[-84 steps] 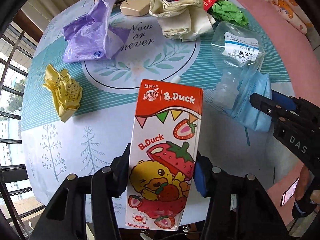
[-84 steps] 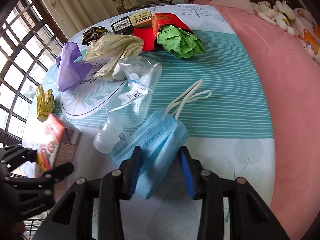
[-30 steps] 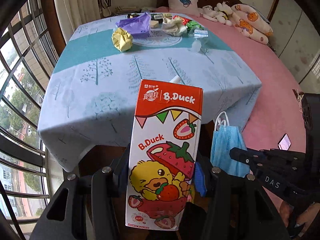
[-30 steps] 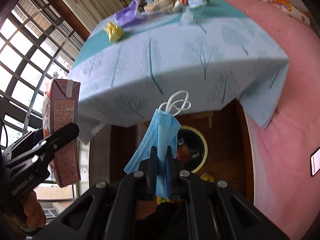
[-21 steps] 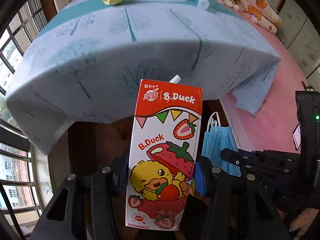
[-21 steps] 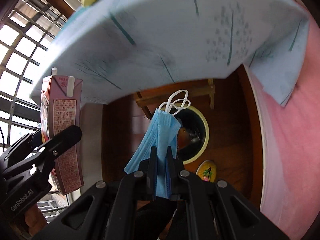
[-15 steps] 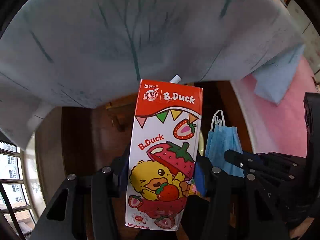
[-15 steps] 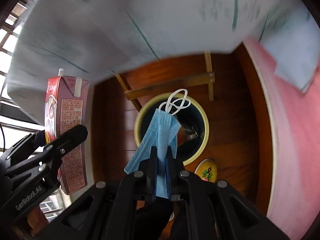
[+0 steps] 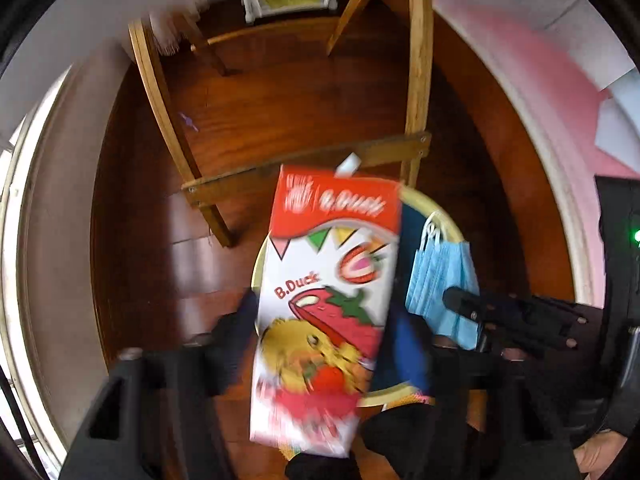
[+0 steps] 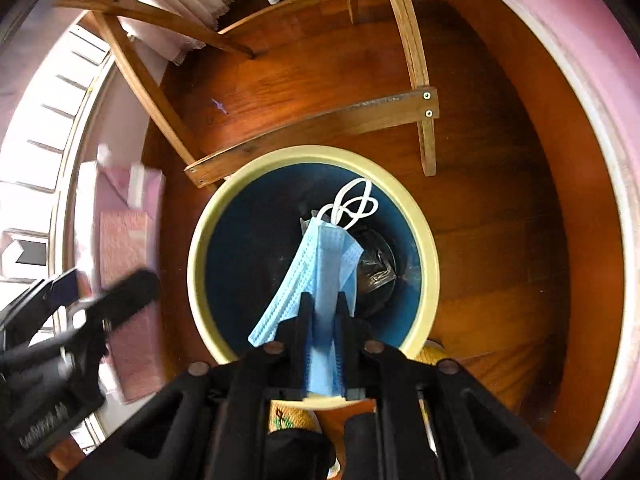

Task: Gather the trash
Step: 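Carry the carton and mask over the bin and open both tools, then raise both tools back toward the table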

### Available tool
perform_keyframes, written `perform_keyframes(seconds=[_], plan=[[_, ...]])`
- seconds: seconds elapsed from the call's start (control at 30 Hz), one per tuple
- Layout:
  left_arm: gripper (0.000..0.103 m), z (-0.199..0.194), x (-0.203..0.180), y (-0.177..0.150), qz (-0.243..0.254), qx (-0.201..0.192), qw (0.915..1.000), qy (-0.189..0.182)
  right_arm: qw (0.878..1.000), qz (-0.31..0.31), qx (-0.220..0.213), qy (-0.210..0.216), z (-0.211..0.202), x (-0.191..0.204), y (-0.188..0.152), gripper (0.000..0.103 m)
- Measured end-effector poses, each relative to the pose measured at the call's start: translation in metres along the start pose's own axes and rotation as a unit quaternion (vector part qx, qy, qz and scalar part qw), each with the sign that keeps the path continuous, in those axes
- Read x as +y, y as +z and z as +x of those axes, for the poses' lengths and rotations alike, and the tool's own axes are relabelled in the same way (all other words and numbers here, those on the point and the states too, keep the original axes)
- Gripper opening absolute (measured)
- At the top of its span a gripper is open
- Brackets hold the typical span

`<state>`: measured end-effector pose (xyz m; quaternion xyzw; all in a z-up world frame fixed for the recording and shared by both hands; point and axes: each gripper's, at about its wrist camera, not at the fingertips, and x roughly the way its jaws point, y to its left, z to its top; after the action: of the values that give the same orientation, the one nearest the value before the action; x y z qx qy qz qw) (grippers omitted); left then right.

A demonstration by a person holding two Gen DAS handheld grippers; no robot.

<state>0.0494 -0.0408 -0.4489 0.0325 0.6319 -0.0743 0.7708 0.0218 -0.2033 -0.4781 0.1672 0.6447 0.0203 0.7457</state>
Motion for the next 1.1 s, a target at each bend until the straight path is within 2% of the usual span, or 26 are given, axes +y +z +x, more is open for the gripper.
perform_keyframes(seconds=[0.07,0.1,0.13,0.37,0.53,0.93,1.1], plan=[[0.1,0.003,0.003,-0.002,-0.01,-0.005,0.9999,0.01,1.0,0.005,0.0,0.002,0.005,-0.002,0.002,0.028],[0.1,0.003,0.004,-0.003,-0.015,-0.007,0.9998,0.01,1.0,0.004,-0.003,-0.001,0.006,-0.003,0.003,0.039],[0.1,0.003,0.008,-0.003,-0.017,-0.007,0.9998,0.011,1.0,0.003,-0.005,-0.004,0.004,0.0,0.003,0.044],[0.1,-0.027,0.015,-0.003,-0.025,-0.027,0.999,0.026,1.0,0.001,-0.012,-0.006,-0.019,0.009,0.003,0.044],[0.1,-0.072,0.017,0.0,-0.033,-0.046,0.9979,0.031,1.0,0.006,-0.02,-0.012,-0.054,0.021,0.003,0.044],[0.1,-0.221,0.022,0.015,-0.036,-0.081,0.9958,0.022,0.999,0.017,-0.036,-0.014,-0.186,0.066,0.003,0.044],[0.1,-0.29,0.026,0.023,-0.022,-0.113,0.9933,0.01,0.998,0.017,-0.054,-0.009,-0.244,0.088,0.0,0.044]])
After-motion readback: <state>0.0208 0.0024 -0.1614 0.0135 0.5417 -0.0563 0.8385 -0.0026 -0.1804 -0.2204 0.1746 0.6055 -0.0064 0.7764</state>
